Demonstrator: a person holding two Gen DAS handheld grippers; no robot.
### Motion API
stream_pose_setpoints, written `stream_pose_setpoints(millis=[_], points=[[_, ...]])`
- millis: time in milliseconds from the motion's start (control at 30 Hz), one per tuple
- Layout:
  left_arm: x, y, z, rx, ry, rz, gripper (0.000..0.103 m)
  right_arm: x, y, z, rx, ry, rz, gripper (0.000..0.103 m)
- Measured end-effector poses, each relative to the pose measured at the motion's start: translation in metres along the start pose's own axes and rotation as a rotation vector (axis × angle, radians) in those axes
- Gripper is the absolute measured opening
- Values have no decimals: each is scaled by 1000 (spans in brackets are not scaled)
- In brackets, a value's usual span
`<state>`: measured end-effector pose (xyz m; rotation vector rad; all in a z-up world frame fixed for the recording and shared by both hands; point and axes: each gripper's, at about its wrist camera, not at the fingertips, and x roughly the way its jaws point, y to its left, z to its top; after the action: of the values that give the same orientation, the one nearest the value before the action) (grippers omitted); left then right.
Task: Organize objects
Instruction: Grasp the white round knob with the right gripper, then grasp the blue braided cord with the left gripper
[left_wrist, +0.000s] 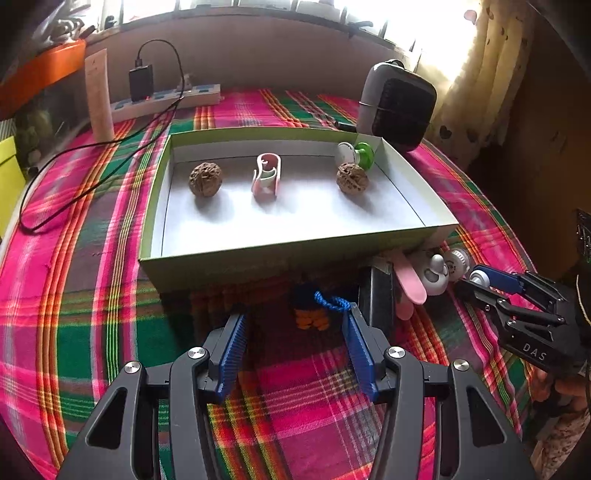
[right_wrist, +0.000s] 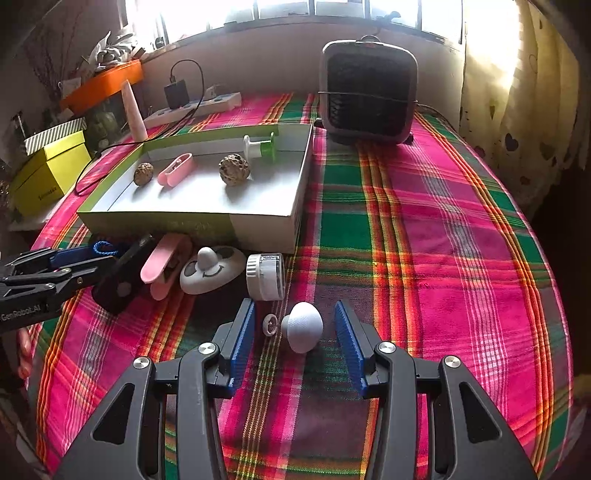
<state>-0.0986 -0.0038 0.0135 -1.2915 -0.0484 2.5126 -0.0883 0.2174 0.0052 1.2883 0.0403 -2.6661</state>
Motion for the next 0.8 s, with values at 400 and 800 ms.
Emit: stream_pose_setpoints(millis=[400,800], points=[[2,-1,1,2,-26,4,49,-1,0,0,-4,-6,8,33],[2,-2,1,14,-34,25,30,-2,-1,0,0,-8,9,32]])
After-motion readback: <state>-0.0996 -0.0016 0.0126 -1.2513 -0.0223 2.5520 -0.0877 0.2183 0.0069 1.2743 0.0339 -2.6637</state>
